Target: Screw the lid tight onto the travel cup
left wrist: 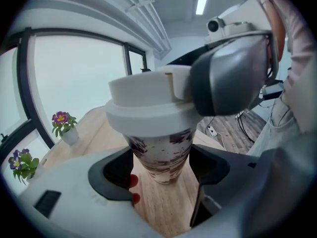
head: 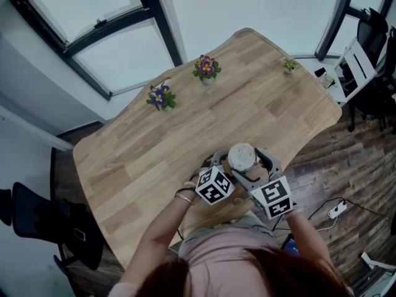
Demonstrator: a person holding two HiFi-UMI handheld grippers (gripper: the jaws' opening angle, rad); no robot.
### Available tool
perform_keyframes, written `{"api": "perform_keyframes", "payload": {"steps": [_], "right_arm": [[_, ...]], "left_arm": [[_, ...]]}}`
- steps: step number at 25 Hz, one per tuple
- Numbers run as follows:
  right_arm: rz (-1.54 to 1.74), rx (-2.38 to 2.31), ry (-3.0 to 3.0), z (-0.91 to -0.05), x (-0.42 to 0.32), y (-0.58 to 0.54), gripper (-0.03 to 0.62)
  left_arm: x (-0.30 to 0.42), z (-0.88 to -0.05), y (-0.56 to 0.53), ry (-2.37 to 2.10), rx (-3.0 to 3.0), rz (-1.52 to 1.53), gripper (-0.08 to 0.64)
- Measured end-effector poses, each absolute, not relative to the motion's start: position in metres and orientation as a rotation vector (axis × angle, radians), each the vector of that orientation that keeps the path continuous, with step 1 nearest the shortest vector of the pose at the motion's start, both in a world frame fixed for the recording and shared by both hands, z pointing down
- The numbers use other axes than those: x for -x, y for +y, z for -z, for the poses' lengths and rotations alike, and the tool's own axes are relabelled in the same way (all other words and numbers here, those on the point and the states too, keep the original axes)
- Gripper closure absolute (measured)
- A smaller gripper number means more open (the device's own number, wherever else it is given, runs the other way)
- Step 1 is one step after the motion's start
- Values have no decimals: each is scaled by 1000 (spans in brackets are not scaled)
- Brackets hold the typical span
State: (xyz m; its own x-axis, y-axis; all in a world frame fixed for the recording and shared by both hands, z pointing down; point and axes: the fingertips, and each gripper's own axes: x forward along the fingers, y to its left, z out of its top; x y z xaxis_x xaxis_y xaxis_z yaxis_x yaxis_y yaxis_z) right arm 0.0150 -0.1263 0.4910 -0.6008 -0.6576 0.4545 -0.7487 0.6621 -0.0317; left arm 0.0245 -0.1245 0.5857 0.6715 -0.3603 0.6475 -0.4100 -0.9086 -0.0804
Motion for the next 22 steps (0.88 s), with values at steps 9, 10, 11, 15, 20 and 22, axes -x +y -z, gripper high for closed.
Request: {"api": "perform_keyframes", "payload": {"steps": [9, 10, 11, 15, 20, 22], "right_arm": [[-239, -661, -2478, -493, -17, -117, 229], [-234, -623, -2478, -494, -17, -118, 229], [-232, -598, -2480, -495, -16, -119, 229], [-216, -671, -2508, -494, -12, -123, 230], [-238, -970, -2480, -493, -15, -125, 230], [-256, -1055, -2468, -494, -17, -126, 230]], "left_arm": [[-25, -586, -118, -469, -2877, -1082, 213], [-25, -586, -118, -445, -2884, -1092, 213], [-26, -586, -118, -429, -2888, -1101, 213], [-24, -585, -121, -472, -2865, -1104, 213], [-24, -585, -123, -604, -2836, -1090, 213], [-25, -586, -124, -622, -2831, -1095, 213]]}}
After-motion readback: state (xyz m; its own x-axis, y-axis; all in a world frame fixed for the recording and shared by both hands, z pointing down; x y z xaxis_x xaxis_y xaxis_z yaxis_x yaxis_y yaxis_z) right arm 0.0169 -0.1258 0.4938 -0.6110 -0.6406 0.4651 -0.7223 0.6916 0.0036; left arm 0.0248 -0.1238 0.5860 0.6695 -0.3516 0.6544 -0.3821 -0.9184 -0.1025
